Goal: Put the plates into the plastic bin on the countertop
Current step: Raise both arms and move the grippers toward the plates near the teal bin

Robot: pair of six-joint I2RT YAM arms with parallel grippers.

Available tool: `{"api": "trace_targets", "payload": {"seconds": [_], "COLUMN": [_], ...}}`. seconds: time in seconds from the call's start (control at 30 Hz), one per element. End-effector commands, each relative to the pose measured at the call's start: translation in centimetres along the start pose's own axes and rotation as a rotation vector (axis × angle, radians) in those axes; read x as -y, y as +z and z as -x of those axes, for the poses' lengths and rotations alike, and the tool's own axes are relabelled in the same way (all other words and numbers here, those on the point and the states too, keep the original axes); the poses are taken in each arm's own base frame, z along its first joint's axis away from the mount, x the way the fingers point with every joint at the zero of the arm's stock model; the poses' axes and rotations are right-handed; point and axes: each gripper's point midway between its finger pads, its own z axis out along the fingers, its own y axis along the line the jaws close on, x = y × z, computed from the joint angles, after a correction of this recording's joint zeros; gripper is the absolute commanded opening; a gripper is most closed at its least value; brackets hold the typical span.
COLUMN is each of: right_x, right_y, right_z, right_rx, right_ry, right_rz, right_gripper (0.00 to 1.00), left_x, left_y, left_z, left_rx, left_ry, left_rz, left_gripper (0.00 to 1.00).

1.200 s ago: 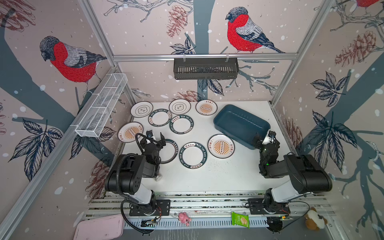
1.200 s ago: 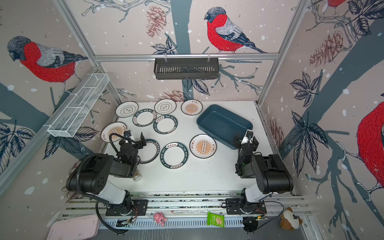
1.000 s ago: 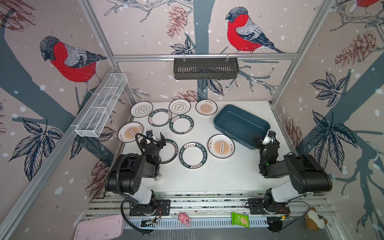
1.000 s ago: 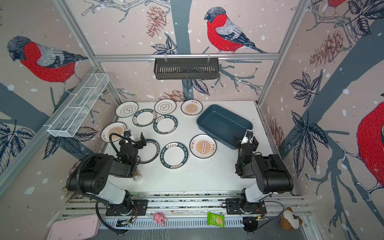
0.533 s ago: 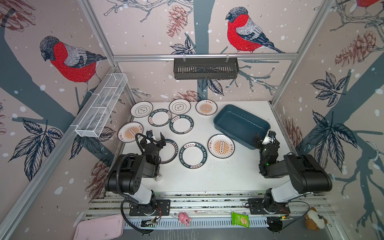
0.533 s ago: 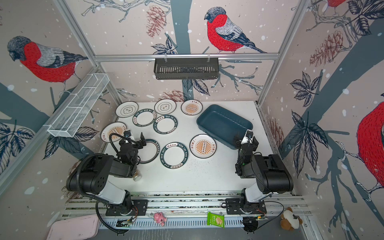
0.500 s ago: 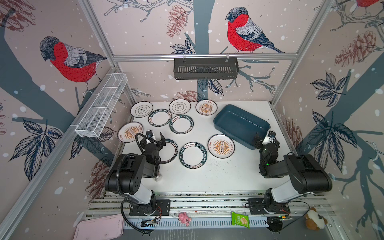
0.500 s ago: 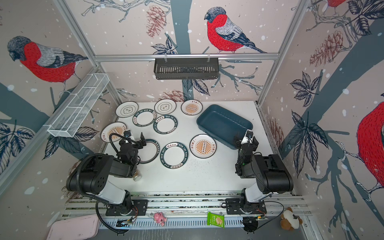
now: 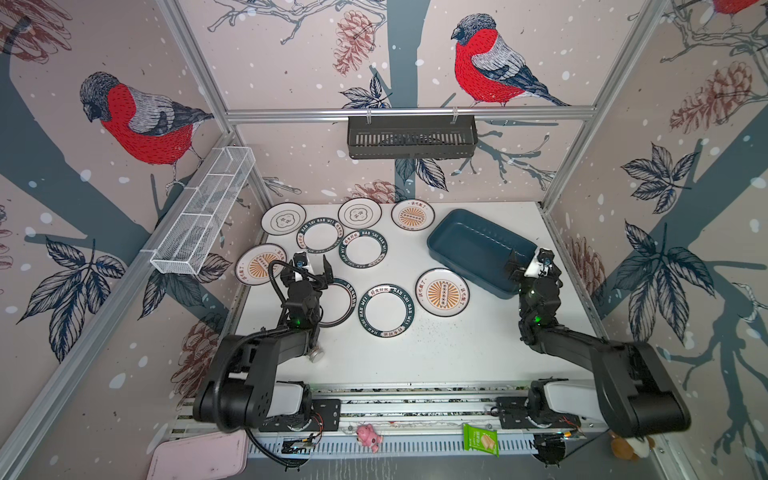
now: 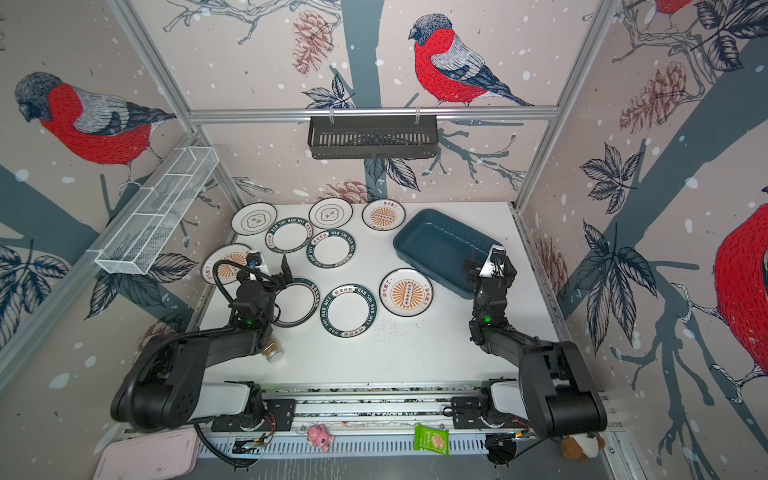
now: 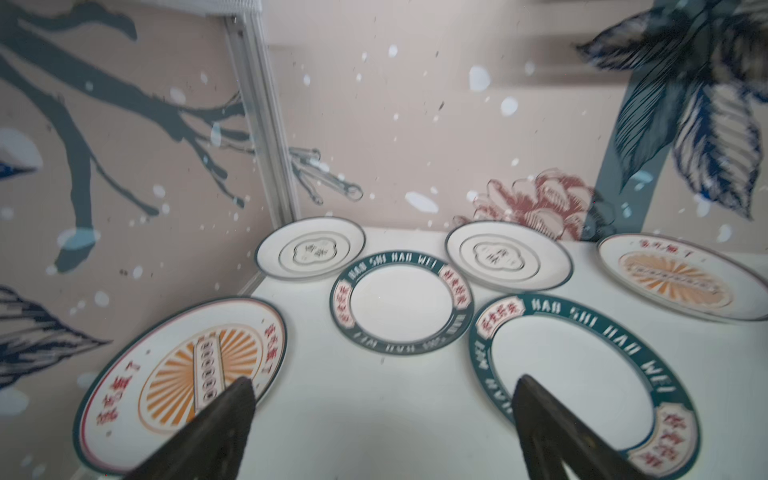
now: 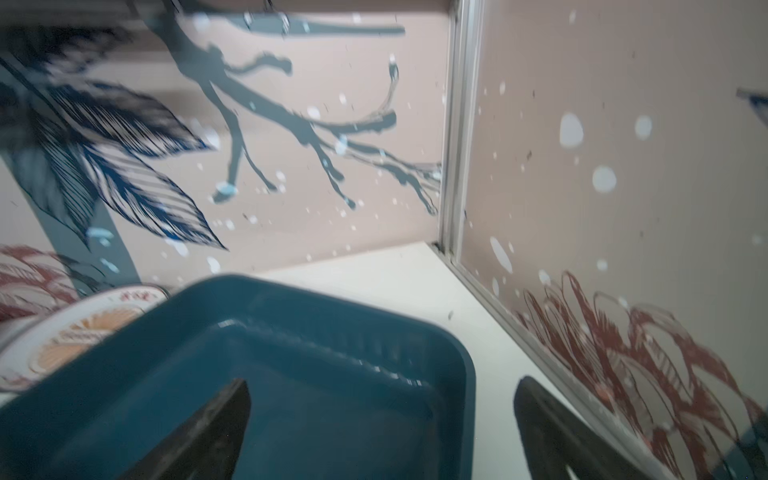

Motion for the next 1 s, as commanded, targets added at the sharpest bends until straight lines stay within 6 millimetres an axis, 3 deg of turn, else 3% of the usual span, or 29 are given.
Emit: {"api": "trace_targets", "payload": {"seconds": [0.0,0.07,0.2,0.37,0.5,0.57,0.63,0.73,0.97], "right_x": [-2.1,-3.5,-9.1,-17.4,-21.2,-20.8,-18.5,-16.2,-13.6], "right_y": [-0.5,-0.9,-3.3,-8.6,-10.8,-10.5,-9.1,-7.7,-9.0], "right_z": [0.7,1.8,1.9,2.5,4.2,3.3,1.1,-1.4,-7.8], "right_rx": [-0.116,-0.168,-0.335,-0.459,-0.442,-0.473,-0.534,-0.606,-0.784], "right_ry": [0.071,0.217,0.475,0.613,0.591,0.589,0.62,0.64,0.491], "right_rz": [0.09,0.122,0.309,0.554,0.707,0.658,0.51,0.452,0.328], "right_gripper": [1.0,1.0,0.99,0.99,0.99,1.0,0.99,1.0,0.99], "left_x": [3.0,5.1,10.2,17.5,21.7,21.9,21.7,20.6,21.5], "left_y": [-0.3,-0.8,-3.5,-8.2,-10.7,-10.7,-10.0,-8.9,-7.1], "left_z": [2.7,5.3,8.2,8.7,9.3,9.2,7.7,6.3,2.7], "left_rx": [-0.071,-0.109,-0.154,-0.253,-0.285,-0.279,-0.337,-0.373,-0.461], "left_ry": [-0.064,-0.258,-0.56,-0.789,-0.794,-0.824,-0.843,-0.838,-0.614], "left_rz": [-0.142,-0.24,-0.462,-0.675,-0.82,-0.837,-0.802,-0.764,-0.711], "left_gripper": [0.97,0.97,0.96,0.97,0.96,0.97,0.96,0.96,0.96]}}
